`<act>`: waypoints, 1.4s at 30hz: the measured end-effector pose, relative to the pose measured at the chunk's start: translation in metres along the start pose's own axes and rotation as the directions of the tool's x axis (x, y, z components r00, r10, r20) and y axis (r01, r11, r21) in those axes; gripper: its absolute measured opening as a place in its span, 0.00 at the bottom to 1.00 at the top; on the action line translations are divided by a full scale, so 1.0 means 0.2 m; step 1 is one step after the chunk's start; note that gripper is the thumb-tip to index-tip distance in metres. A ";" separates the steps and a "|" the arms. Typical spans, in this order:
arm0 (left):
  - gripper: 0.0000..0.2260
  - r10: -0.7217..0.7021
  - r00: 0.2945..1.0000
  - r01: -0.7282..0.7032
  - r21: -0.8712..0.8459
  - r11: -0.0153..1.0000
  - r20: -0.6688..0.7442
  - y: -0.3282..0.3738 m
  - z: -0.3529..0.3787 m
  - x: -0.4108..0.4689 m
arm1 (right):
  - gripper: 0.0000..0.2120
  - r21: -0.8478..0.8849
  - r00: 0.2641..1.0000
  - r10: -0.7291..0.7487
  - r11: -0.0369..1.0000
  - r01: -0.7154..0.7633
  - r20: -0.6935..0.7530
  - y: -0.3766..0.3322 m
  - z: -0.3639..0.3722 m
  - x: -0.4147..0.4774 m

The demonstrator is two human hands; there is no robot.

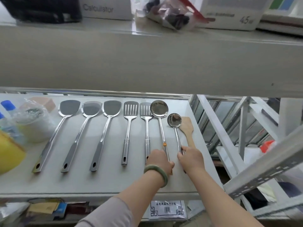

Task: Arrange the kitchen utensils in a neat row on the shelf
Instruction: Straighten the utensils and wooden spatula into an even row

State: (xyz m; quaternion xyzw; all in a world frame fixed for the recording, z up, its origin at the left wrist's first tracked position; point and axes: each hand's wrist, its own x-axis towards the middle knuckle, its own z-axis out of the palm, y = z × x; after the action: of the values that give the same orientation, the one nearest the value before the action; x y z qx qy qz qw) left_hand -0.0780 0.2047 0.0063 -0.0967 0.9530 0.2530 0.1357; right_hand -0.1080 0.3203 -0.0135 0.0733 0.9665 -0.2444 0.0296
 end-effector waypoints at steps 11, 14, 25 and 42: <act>0.18 0.006 1.000 -0.006 -0.033 0.999 -0.022 0.09 0.05 0.03 | 0.15 0.043 0.981 -0.046 0.998 0.055 -0.186 0.12 -0.07 0.00; 0.17 0.000 0.999 -0.003 -0.067 0.998 -0.047 0.08 0.07 0.02 | 0.16 -0.090 0.989 -0.010 0.996 -0.004 -0.150 0.19 -0.09 0.00; 0.22 0.036 0.995 -0.047 -0.115 0.992 -0.095 0.06 0.09 -0.01 | 0.19 -0.087 0.983 -0.073 0.994 0.059 -0.169 0.20 -0.08 -0.03; 0.23 0.054 0.995 -0.063 -0.113 0.992 -0.083 0.02 0.11 -0.03 | 0.12 -0.056 0.992 -0.116 0.992 0.114 -0.045 0.11 0.00 -0.08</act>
State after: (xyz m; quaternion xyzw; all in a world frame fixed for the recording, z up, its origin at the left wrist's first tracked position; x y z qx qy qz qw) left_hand -0.0688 0.2201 -0.0083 -0.0863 0.9439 0.3073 0.0843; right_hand -0.0897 0.3372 -0.0227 0.0223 0.9756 -0.2182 -0.0057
